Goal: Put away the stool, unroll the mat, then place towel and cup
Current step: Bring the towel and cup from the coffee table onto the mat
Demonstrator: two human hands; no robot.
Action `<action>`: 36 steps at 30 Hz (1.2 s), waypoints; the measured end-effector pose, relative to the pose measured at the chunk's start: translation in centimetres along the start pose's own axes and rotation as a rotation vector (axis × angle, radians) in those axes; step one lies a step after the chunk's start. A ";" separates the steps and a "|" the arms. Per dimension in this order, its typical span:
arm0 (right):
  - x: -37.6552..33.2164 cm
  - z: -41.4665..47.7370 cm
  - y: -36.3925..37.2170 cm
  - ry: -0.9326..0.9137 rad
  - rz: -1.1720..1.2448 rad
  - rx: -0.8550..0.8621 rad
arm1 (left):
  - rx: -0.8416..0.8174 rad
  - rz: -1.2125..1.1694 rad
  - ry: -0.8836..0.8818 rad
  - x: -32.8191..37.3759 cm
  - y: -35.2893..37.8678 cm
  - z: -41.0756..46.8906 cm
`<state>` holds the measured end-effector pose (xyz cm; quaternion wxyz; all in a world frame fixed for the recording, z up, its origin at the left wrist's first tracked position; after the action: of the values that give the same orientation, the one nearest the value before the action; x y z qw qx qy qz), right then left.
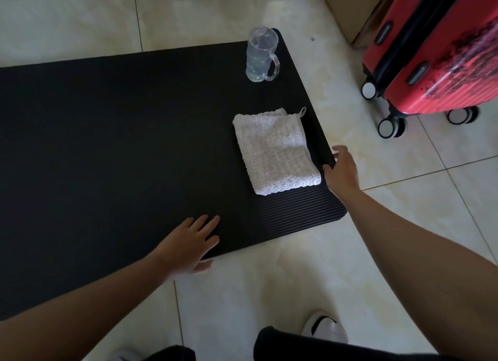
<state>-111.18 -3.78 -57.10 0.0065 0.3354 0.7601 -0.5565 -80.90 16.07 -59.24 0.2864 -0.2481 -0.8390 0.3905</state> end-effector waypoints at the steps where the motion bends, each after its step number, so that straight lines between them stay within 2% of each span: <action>1: -0.7 -0.3 -0.1 -0.070 -0.005 0.046 | 0.040 0.005 0.002 -0.3 -0.3 0.0; 3: -2.6 -1.1 -0.2 -0.239 -0.052 0.136 | 0.160 0.002 -0.011 -1.1 -1.0 0.0; 5: -4.7 -2.1 0.5 -0.400 -0.089 0.141 | 0.252 -0.039 -0.090 -2.3 -1.5 -0.1; 9: -7.6 -4.9 3.9 -0.696 -0.285 0.007 | 0.327 -0.236 -0.402 -5.4 -1.2 -0.7; 11: -8.4 -6.8 5.7 -0.819 -0.340 -0.059 | 0.330 -0.279 -0.495 -6.7 -0.7 -1.2; 14: -9.2 -10.0 9.0 -1.016 -0.391 -0.144 | 0.310 -0.295 -0.562 -8.1 0.3 -2.4; 17: -8.4 -12.0 11.9 -1.087 -0.462 -0.240 | 0.314 -0.290 -0.551 -8.9 1.1 -3.0; 20: -7.2 -12.4 13.2 -1.103 -0.588 -0.221 | 0.338 -0.305 -0.512 -9.3 1.7 -3.5; 22: -7.1 -12.7 12.9 -1.099 -0.581 -0.226 | 0.364 -0.314 -0.526 -9.3 1.7 -4.1; 25: -8.0 -15.1 10.3 -1.018 -0.383 -0.394 | 0.464 -0.520 -0.685 -8.2 0.4 -5.7; 28: -9.8 -17.8 6.0 -0.831 -0.214 -0.434 | 0.542 -0.707 -0.775 -6.0 -2.3 -7.1; 32: -11.7 -22.4 -1.9 -0.623 -0.155 -0.496 | 0.422 -0.833 -0.732 -0.1 -7.5 -12.3; 36: -14.2 -27.2 -11.1 -0.425 -0.073 -0.498 | 0.320 -0.907 -0.816 5.0 -13.1 -20.3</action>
<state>-96.05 10.53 -31.95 0.2269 0.1723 0.8660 -0.4108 -73.31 22.18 -36.54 0.1138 0.3472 -0.8337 0.4139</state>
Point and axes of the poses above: each hand's wrist, its own z-axis towards the middle knuckle, its own y-axis out of the palm, x = y × z, the point moved 3 cm from there along z, towards the middle knuckle, and after that the axes turned 14 degrees about y, right-handed, at the moved point
